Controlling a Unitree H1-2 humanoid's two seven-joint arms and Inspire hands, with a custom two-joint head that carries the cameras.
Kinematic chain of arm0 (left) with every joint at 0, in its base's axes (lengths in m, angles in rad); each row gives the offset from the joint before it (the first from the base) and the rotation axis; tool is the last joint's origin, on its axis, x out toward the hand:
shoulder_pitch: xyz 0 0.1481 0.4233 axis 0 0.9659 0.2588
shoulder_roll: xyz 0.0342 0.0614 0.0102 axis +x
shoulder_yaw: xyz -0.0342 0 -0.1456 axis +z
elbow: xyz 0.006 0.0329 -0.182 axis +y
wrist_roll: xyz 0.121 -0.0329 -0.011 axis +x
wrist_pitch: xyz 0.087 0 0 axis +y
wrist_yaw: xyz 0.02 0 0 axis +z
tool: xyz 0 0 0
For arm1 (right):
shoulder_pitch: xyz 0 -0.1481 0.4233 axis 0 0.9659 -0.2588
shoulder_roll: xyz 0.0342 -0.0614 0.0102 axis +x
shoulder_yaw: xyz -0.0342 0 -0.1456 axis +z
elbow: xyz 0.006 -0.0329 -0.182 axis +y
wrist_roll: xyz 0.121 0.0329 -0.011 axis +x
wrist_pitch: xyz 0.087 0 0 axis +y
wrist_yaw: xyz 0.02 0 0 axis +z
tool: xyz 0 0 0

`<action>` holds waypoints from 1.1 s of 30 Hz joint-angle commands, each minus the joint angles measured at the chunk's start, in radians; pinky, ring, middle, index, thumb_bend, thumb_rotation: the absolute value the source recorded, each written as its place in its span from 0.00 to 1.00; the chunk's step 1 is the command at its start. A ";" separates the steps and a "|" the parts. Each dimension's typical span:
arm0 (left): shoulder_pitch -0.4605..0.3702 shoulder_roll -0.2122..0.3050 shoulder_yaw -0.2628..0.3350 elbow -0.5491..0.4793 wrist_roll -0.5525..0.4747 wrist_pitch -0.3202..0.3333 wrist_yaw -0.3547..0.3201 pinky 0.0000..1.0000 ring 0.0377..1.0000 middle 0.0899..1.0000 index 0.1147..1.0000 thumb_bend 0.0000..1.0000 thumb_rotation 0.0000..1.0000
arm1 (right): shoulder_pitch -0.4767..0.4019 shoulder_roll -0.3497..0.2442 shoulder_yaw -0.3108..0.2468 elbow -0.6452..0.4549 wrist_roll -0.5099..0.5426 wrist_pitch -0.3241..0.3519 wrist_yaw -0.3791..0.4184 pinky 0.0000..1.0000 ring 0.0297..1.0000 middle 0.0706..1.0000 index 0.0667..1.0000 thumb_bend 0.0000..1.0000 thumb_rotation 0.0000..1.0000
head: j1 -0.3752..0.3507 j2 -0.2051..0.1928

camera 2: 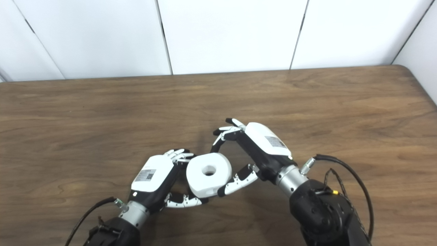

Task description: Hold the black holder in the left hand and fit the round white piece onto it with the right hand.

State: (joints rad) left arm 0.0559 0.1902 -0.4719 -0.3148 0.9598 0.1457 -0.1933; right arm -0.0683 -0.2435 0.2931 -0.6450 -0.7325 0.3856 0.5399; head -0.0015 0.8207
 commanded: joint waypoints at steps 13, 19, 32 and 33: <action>0.014 -0.007 -0.028 0.012 0.018 0.006 -0.050 0.90 0.89 0.79 0.42 0.52 0.06 | -0.019 -0.021 0.027 0.025 -0.007 -0.020 0.008 0.89 0.96 0.81 0.45 0.52 0.15 | -0.009 0.004; 0.016 -0.007 -0.026 0.010 0.012 0.005 -0.048 0.90 0.89 0.79 0.42 0.52 0.06 | -0.025 -0.037 0.035 0.024 -0.009 -0.019 0.019 0.89 0.97 0.81 0.45 0.52 0.15 | -0.011 0.004; 0.019 -0.004 -0.024 0.005 0.010 0.008 -0.053 0.91 0.89 0.79 0.42 0.52 0.06 | -0.030 -0.055 0.043 0.016 -0.018 0.000 0.046 0.94 0.99 0.82 0.57 0.94 0.35 | -0.013 0.009; 0.019 -0.004 -0.024 0.005 0.009 0.007 -0.052 0.91 0.89 0.79 0.42 0.52 0.06 | -0.030 -0.054 0.042 0.017 -0.018 -0.001 0.047 0.94 0.99 0.82 0.58 0.95 0.37 | -0.013 0.009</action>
State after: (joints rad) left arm 0.0568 0.1846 -0.4732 -0.3201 0.9615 0.1518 -0.1987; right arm -0.0783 -0.2985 0.3371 -0.6138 -0.7500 0.3918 0.5832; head -0.0138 0.8283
